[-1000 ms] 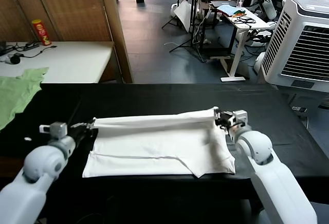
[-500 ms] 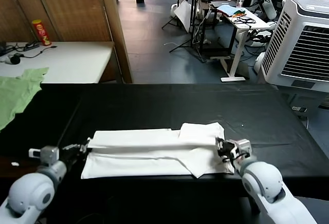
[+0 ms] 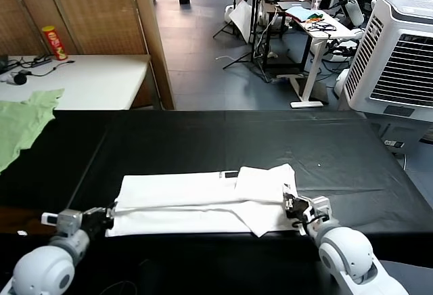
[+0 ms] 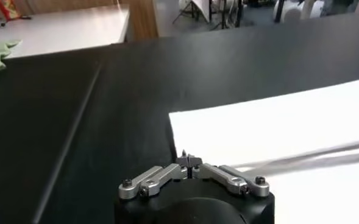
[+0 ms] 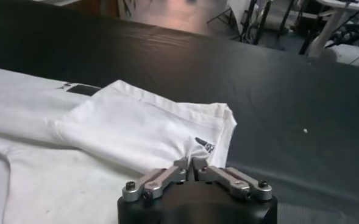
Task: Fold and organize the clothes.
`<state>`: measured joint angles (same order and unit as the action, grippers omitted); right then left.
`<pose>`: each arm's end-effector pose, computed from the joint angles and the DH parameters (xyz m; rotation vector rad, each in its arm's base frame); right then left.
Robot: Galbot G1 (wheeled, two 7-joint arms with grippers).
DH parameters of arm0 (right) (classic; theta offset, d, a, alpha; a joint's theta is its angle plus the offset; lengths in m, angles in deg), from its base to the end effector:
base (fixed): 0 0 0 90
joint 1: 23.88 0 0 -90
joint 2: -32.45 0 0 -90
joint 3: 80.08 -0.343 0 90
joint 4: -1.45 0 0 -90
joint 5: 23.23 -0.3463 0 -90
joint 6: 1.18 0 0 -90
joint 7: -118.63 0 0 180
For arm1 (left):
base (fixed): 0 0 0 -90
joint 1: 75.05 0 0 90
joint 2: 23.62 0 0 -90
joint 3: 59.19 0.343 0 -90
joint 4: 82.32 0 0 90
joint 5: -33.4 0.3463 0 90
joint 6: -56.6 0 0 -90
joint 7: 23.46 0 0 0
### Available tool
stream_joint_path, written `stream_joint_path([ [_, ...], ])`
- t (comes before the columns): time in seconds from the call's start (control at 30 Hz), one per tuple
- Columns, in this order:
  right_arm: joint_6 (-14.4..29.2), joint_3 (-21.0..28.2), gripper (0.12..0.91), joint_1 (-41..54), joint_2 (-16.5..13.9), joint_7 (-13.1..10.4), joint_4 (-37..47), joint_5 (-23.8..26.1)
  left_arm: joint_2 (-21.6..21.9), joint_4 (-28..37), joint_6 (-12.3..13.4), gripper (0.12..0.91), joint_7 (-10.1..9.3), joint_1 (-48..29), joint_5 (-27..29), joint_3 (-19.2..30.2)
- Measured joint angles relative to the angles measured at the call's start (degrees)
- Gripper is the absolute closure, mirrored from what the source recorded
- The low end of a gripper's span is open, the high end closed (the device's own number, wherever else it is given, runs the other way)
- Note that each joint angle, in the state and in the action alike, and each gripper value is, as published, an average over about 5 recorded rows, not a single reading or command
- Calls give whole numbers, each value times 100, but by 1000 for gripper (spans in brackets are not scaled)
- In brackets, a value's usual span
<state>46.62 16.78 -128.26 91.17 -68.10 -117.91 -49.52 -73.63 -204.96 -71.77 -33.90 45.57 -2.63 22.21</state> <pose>0.2489 -0.0591 -0.2359 0.2824 -2.5435 0.2257 0.2014 0.1338 -0.2257 -0.0689 -2.4865 -0.2395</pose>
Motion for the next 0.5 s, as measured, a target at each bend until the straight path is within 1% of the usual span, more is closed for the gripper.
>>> stream_joint_path([
  [0.07,0,-90,508,14,-4,-7,-50,-86,-10,-51,-28,656,-1,-12,55,-31],
  [0.1,0,-139,441,35,4,-27,-62,-142,-13,-68,-28,589,-3,-30,51,-45],
  [0.13,1,-182,391,66,19,-61,-60,-191,-16,-74,-15,539,-4,-57,17,-54],
  [0.17,1,-216,347,106,43,-111,-43,-232,-20,-67,13,489,-8,-96,-35,-56],
  [0.2,4,-239,299,162,77,-173,-9,-260,-28,-49,66,422,-14,-145,-97,-47],
  [0.23,24,-247,269,230,120,-238,41,-269,-43,-19,134,372,-19,-211,-164,-30],
  [0.3,127,-226,238,409,230,-330,193,-225,-97,81,292,289,-29,-390,-261,27],
  [0.33,206,-204,232,516,295,-352,296,-181,-134,150,363,263,-31,-502,-293,62],
  [0.4,386,-137,229,745,432,-352,538,-64,-218,317,447,240,-30,-751,-359,141],
  [0.5,586,-29,227,1063,629,-326,945,65,-357,606,490,233,-29,-1148,-475,272],
])
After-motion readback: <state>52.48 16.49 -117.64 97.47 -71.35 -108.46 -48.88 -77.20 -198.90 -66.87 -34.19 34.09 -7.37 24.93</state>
